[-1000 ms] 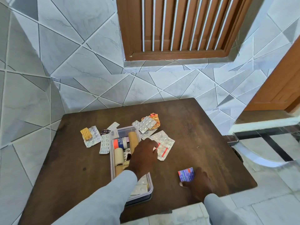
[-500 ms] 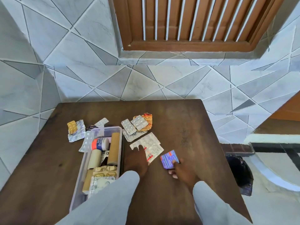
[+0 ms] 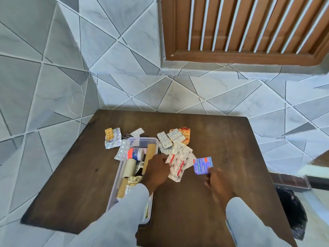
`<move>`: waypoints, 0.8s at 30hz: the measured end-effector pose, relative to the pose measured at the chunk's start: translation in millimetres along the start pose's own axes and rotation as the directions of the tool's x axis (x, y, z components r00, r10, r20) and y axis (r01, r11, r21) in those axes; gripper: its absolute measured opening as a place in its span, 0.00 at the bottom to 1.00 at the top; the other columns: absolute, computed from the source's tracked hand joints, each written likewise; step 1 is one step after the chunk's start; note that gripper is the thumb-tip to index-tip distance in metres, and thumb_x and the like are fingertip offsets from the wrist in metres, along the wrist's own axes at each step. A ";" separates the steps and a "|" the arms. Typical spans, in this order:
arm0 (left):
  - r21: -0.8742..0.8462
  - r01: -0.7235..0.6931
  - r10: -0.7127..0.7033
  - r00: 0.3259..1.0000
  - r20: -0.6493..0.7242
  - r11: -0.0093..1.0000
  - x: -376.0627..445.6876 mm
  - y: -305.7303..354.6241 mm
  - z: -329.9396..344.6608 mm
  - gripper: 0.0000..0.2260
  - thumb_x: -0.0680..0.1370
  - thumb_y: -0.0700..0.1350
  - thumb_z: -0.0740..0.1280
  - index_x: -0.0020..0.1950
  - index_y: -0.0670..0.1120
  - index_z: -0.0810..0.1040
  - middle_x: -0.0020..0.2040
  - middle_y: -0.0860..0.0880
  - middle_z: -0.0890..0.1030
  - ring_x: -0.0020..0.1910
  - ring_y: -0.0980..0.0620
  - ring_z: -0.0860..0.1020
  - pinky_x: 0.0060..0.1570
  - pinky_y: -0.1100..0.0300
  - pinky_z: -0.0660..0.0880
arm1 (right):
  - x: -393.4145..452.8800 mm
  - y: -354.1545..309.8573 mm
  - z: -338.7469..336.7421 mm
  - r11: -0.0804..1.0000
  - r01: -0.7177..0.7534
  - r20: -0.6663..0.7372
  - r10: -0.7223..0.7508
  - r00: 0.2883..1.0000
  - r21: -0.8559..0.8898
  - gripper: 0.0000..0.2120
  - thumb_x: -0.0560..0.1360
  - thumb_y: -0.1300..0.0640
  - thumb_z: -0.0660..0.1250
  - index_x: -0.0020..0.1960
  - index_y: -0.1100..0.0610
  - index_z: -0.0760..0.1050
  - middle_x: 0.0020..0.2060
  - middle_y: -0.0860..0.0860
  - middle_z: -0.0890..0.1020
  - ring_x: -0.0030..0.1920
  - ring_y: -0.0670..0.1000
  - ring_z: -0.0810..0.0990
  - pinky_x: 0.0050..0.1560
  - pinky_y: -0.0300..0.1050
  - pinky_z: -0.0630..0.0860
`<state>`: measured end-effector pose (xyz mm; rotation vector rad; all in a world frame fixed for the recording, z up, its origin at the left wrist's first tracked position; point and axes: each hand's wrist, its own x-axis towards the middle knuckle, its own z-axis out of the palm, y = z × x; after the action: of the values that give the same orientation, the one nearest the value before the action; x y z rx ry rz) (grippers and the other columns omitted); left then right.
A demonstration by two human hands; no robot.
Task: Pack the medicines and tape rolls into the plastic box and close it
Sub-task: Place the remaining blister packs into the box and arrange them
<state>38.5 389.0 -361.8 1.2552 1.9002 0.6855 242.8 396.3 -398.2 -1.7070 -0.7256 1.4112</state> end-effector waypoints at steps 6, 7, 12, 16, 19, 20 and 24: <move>-0.224 0.103 -0.097 0.995 0.040 0.969 -28.8 -68.3 -130.6 0.07 0.74 0.31 0.69 0.42 0.42 0.83 0.38 0.46 0.84 0.40 0.47 0.81 0.45 0.51 0.80 | -40.9 -7.5 57.6 0.988 0.114 0.137 -0.100 0.985 -0.101 0.10 0.81 0.59 0.58 0.48 0.61 0.77 0.34 0.55 0.75 0.33 0.48 0.71 0.35 0.42 0.68; -0.172 0.133 -0.123 0.990 0.067 0.976 -35.6 -82.8 -147.1 0.06 0.74 0.32 0.69 0.43 0.41 0.83 0.38 0.46 0.84 0.40 0.47 0.82 0.42 0.53 0.81 | -51.9 -6.1 70.5 0.980 0.149 0.136 -0.131 0.982 -0.129 0.10 0.80 0.59 0.59 0.50 0.60 0.78 0.34 0.53 0.76 0.33 0.47 0.71 0.34 0.40 0.68; -0.147 0.232 -0.197 0.956 0.219 0.962 -61.9 -134.3 -154.6 0.07 0.69 0.34 0.70 0.44 0.42 0.82 0.43 0.43 0.84 0.44 0.45 0.83 0.48 0.49 0.82 | -75.8 19.8 105.0 0.944 0.192 0.070 -0.180 0.981 -0.266 0.10 0.81 0.56 0.59 0.55 0.57 0.78 0.39 0.54 0.81 0.36 0.50 0.75 0.40 0.52 0.74; -0.108 0.194 -0.158 0.947 0.280 0.975 -64.5 -143.1 -142.9 0.09 0.73 0.34 0.72 0.41 0.48 0.78 0.46 0.45 0.84 0.44 0.47 0.84 0.47 0.50 0.82 | -91.7 32.8 116.8 0.932 0.183 0.019 -0.186 0.982 -0.312 0.10 0.82 0.54 0.59 0.56 0.55 0.77 0.40 0.54 0.82 0.37 0.52 0.77 0.40 0.50 0.73; -0.045 0.086 -0.074 0.972 0.225 0.995 -73.5 -132.9 -135.9 0.12 0.75 0.38 0.70 0.51 0.54 0.75 0.52 0.54 0.81 0.51 0.50 0.82 0.49 0.55 0.81 | -102.3 32.2 119.7 0.914 0.236 0.022 -0.243 0.970 -0.329 0.10 0.81 0.55 0.60 0.59 0.54 0.77 0.46 0.54 0.83 0.44 0.53 0.81 0.44 0.47 0.77; 0.022 0.006 -0.010 0.981 0.195 1.000 -74.8 -131.0 -134.6 0.15 0.76 0.40 0.70 0.54 0.58 0.71 0.52 0.58 0.78 0.53 0.52 0.81 0.48 0.61 0.80 | -103.5 31.9 120.4 0.910 0.241 0.024 -0.248 0.968 -0.338 0.10 0.81 0.55 0.61 0.59 0.55 0.77 0.45 0.55 0.83 0.43 0.53 0.81 0.43 0.46 0.77; 0.129 -0.163 0.145 0.980 0.133 0.978 -79.9 -122.7 -132.4 0.06 0.81 0.43 0.63 0.55 0.52 0.72 0.52 0.53 0.78 0.40 0.58 0.78 0.33 0.73 0.73 | -101.5 25.1 120.7 0.884 0.244 0.024 -0.256 0.966 -0.398 0.10 0.81 0.55 0.62 0.59 0.54 0.78 0.42 0.52 0.83 0.41 0.51 0.81 0.40 0.43 0.76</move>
<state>-114.6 264.6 -355.3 1.5106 1.7877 0.5479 101.7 325.2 -374.8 -1.8503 -1.2388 1.1067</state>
